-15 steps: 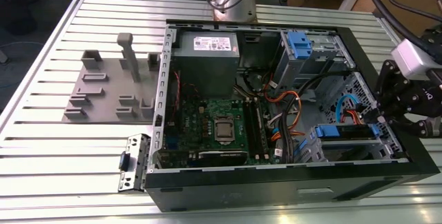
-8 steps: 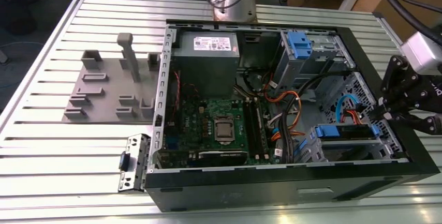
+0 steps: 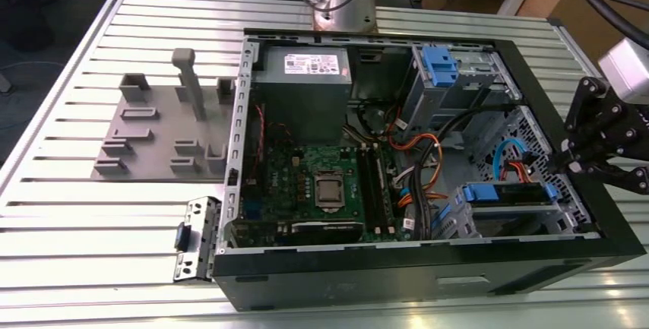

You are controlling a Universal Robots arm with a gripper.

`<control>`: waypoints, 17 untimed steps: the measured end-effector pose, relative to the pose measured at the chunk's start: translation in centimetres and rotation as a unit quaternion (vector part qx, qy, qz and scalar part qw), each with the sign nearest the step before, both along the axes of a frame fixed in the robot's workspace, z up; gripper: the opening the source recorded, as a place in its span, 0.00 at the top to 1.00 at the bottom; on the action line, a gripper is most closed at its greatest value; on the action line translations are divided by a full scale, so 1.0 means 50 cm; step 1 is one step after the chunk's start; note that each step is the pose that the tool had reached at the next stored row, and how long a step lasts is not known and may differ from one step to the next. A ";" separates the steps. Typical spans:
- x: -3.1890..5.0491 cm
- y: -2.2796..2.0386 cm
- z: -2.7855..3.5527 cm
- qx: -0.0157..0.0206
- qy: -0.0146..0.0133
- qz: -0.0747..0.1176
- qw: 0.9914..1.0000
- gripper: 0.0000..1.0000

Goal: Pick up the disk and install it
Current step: 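Insert the second disk wire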

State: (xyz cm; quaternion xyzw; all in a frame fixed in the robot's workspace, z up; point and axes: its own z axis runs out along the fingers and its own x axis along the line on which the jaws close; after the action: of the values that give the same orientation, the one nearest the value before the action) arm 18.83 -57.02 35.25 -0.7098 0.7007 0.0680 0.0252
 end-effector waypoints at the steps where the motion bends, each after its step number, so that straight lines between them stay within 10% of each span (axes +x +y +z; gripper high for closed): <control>1: 0.000 0.0000 0.000 0.000 0.000 0.000 1.000 0.90; 17: -0.007 0.0056 0.001 0.000 0.000 0.000 1.000 0.65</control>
State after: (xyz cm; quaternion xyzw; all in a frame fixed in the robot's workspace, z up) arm 18.48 -56.74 35.29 -0.7098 0.7007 0.0679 0.0252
